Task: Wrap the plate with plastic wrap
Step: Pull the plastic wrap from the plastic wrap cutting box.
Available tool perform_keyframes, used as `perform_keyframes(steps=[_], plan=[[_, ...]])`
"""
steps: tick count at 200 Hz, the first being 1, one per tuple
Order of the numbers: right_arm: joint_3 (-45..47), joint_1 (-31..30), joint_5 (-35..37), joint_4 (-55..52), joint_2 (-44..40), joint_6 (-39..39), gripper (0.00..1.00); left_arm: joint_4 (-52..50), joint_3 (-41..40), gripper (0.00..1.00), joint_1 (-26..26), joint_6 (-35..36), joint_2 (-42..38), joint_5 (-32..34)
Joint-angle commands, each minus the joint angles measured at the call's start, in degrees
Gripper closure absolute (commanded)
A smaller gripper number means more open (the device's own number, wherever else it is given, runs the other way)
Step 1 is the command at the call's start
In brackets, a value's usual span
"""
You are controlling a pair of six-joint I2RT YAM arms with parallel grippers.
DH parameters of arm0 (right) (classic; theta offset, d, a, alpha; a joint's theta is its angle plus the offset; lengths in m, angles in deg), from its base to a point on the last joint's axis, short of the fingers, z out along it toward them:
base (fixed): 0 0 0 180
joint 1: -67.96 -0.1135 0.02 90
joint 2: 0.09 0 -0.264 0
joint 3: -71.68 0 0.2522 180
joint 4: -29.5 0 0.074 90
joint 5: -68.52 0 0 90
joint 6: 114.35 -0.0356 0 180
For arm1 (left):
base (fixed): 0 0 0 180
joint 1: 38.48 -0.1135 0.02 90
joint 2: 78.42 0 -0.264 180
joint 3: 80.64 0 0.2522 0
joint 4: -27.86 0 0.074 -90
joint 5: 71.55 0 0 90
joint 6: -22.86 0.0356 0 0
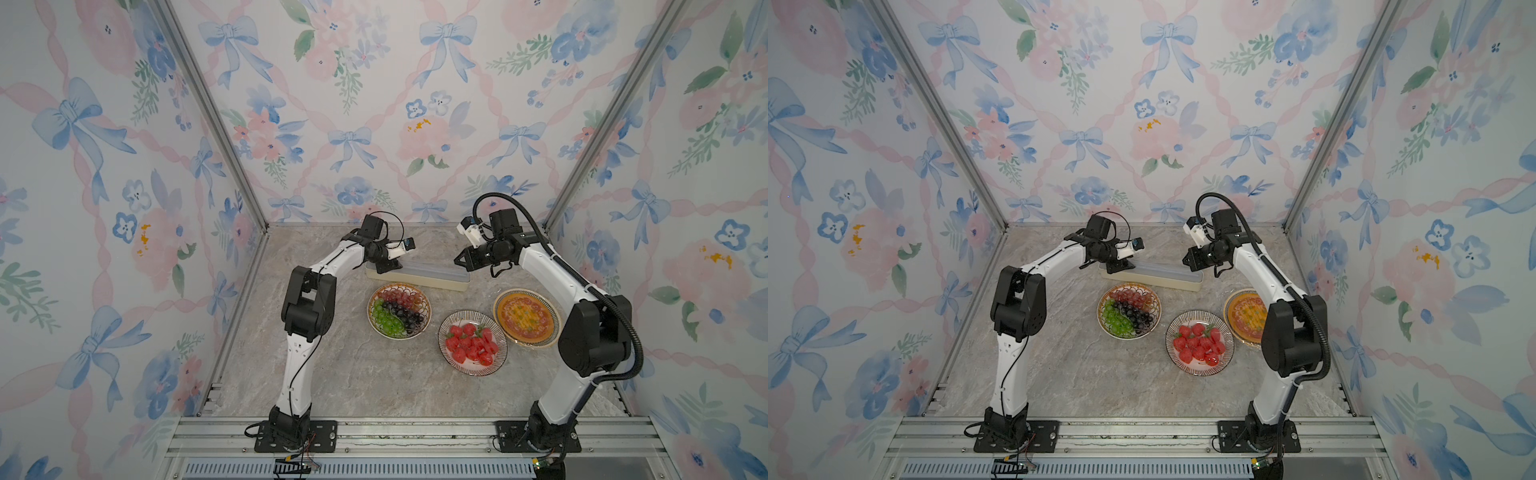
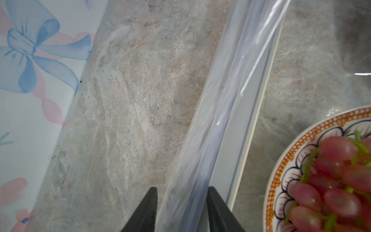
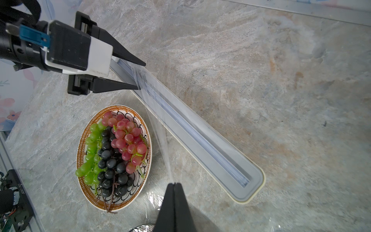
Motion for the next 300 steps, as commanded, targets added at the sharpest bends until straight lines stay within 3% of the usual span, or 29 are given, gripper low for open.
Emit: perform_keyframes(steps=[1,50,67,93,187,300], plan=[[-1.76,0.34,-0.18,-0.63,-0.87,-0.34,1.00,-0.92,2.01,0.58,0.16,-0.73,1.14,-1.97],[-1.37,0.28,-0.18,-0.45,-0.78,-0.45,1.00,-0.94,2.89,0.67,0.20,-0.84,1.89,-2.19],[-1.32,0.17,0.00,-0.45,-0.78,-0.46,1.00,-0.92,3.07,0.76,0.19,-1.04,2.05,-2.18],[-1.96,0.30,0.74,-0.52,-0.78,-0.32,1.00,-0.94,2.60,1.00,0.16,-0.89,0.57,-2.18],[-7.55,2.45,-6.69,2.77,-1.59,-3.56,1.00,-1.14,-0.01,1.00,-0.41,0.05,-12.03,-1.49],[-15.02,3.55,-12.32,5.96,-1.31,-6.19,1.00,-2.74,4.16,1.00,-0.53,-4.28,-16.46,-1.64]])
